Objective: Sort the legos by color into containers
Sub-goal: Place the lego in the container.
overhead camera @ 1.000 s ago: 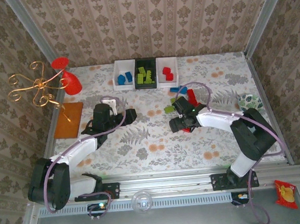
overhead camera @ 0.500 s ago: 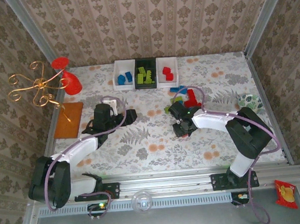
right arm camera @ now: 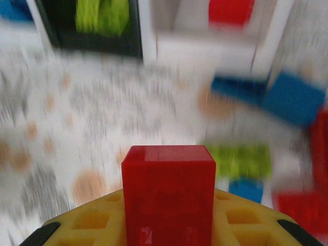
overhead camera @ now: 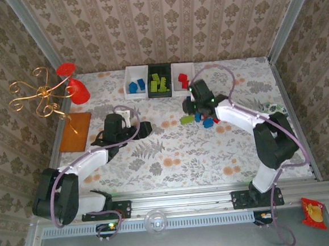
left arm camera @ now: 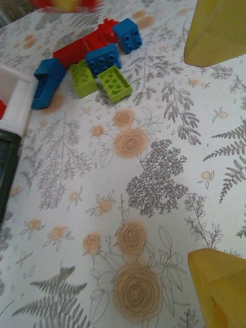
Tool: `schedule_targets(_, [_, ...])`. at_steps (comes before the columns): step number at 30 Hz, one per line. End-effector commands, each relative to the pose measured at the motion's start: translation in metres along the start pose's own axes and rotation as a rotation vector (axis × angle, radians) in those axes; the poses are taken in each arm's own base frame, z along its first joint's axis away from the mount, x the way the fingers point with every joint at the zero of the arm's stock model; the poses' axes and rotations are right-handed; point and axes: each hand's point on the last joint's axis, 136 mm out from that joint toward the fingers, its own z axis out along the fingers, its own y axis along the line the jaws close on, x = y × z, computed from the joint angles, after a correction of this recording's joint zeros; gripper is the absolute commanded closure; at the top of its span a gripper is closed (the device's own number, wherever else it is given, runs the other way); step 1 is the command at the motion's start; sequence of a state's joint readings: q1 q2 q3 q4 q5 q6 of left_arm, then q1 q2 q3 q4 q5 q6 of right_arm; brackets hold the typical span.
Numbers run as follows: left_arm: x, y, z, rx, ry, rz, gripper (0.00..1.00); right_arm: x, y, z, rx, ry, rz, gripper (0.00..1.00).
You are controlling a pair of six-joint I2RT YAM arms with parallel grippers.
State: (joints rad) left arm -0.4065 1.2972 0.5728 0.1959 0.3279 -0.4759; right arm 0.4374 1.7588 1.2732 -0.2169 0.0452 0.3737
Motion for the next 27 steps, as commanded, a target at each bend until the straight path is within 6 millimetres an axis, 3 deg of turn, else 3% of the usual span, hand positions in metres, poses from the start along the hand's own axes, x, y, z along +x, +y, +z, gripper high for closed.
schedule_targets(1, [-0.008, -0.028, 0.006, 0.123, 0.017, 0.054, 0.08, -0.046, -0.005, 0.031, -0.017, -0.091, 0.099, 0.69])
schedule_targets(8, [-0.007, -0.059, 0.016, 0.162, 0.045, 0.097, 0.10, -0.103, -0.032, 0.096, 0.059, -0.135, 0.186, 0.65])
schedule_targets(10, [-0.009, -0.060, 0.018, 0.139, 0.046, 0.098, 0.10, -0.109, -0.042, 0.113, 0.076, -0.126, 0.209, 0.61])
schedule_targets(14, [-0.017, -0.074, 0.022, 0.153, 0.021, 0.109, 0.10, -0.127, -0.034, 0.126, 0.006, -0.108, 0.192, 0.44])
schedule_targets(16, [-0.022, -0.086, 0.026, 0.187, 0.004, 0.125, 0.10, -0.133, -0.025, 0.117, -0.026, -0.113, 0.164, 0.38])
schedule_targets(20, [-0.033, -0.101, 0.037, 0.246, -0.033, 0.146, 0.10, -0.137, -0.020, 0.076, -0.053, -0.148, 0.118, 0.32])
schedule_targets(22, [-0.041, -0.104, 0.042, 0.260, -0.058, 0.141, 0.10, -0.126, -0.022, 0.055, -0.052, -0.155, 0.103, 0.30])
schedule_targets(27, [-0.060, -0.109, 0.057, 0.261, -0.102, 0.132, 0.11, -0.076, -0.041, 0.005, -0.005, -0.145, 0.077, 0.26])
